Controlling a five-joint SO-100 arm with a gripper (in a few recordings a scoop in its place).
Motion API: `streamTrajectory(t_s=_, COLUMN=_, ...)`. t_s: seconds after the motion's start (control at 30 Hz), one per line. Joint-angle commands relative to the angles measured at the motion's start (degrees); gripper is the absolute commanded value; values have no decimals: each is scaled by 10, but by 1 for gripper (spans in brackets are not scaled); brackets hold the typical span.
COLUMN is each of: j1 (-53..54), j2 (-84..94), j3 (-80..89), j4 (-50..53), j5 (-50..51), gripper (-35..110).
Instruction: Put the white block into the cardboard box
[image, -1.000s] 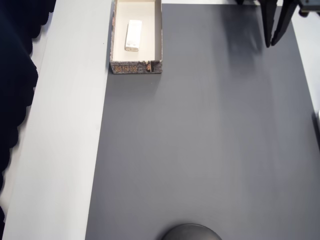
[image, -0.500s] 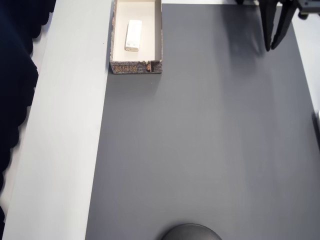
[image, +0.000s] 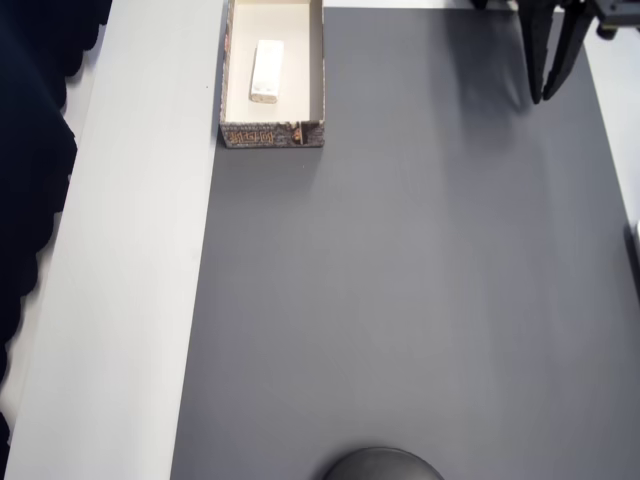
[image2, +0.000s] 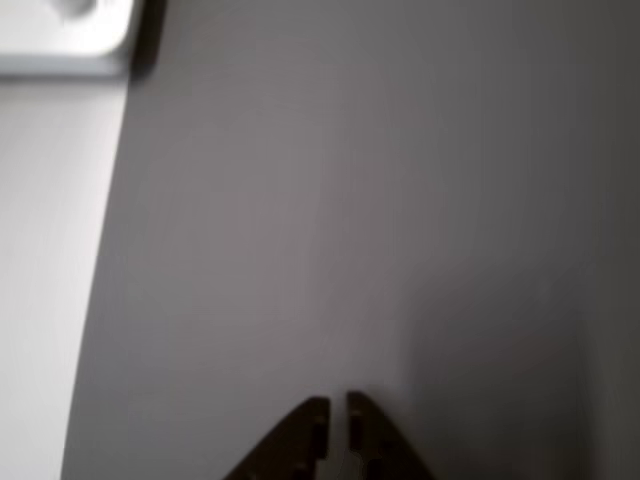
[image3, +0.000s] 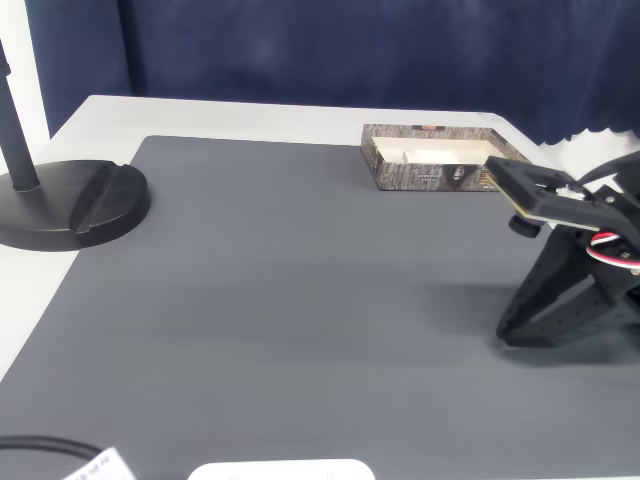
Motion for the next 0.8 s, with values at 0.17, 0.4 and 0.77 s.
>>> streamTrajectory(t_s=0.17, j1=1, j2=20, j3=11, j4=37, j5=25, gripper=-2)
streamTrajectory(t_s=0.4, j1=3, j2=22, j3=11, j4=38, j5=25, gripper=-2)
streamTrajectory(t_s=0.77, j1=-3, j2=22, j3=11, j4=39, j5=23, gripper=-2)
